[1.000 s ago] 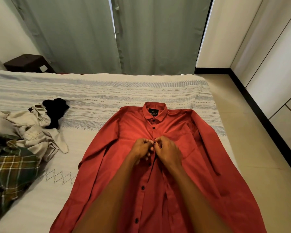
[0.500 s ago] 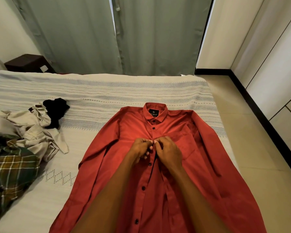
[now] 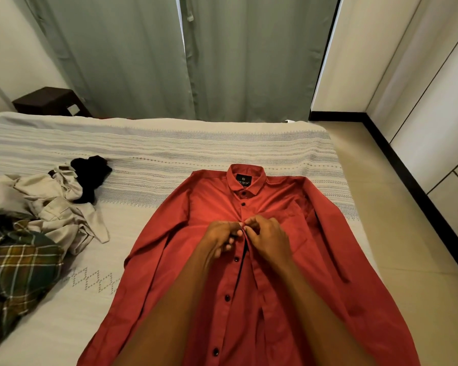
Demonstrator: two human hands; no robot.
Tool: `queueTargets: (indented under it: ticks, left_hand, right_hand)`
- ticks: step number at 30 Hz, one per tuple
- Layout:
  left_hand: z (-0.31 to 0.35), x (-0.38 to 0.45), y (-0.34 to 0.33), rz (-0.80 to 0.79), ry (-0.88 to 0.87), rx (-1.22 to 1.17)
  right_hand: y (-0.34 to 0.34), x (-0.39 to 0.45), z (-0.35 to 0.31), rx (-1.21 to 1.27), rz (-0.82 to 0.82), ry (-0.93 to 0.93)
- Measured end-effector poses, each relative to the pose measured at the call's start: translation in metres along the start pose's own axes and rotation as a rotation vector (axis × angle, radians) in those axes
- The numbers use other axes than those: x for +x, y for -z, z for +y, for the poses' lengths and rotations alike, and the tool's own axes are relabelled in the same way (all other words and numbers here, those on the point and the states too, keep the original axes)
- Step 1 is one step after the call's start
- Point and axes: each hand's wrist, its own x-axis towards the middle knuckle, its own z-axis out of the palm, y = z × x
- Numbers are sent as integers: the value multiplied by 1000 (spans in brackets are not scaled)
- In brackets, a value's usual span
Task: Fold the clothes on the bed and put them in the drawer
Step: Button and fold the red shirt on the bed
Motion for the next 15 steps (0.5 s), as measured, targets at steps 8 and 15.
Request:
queueTargets:
  ticks: [8,15]
  left_hand:
    - [0,-2,-7,64,-9,-27]
    - [-7,7,-7,117,-58,102]
  right_hand:
    - [-15,-4,5,-68,115,51]
    - [-19,-4,11,0,96,118]
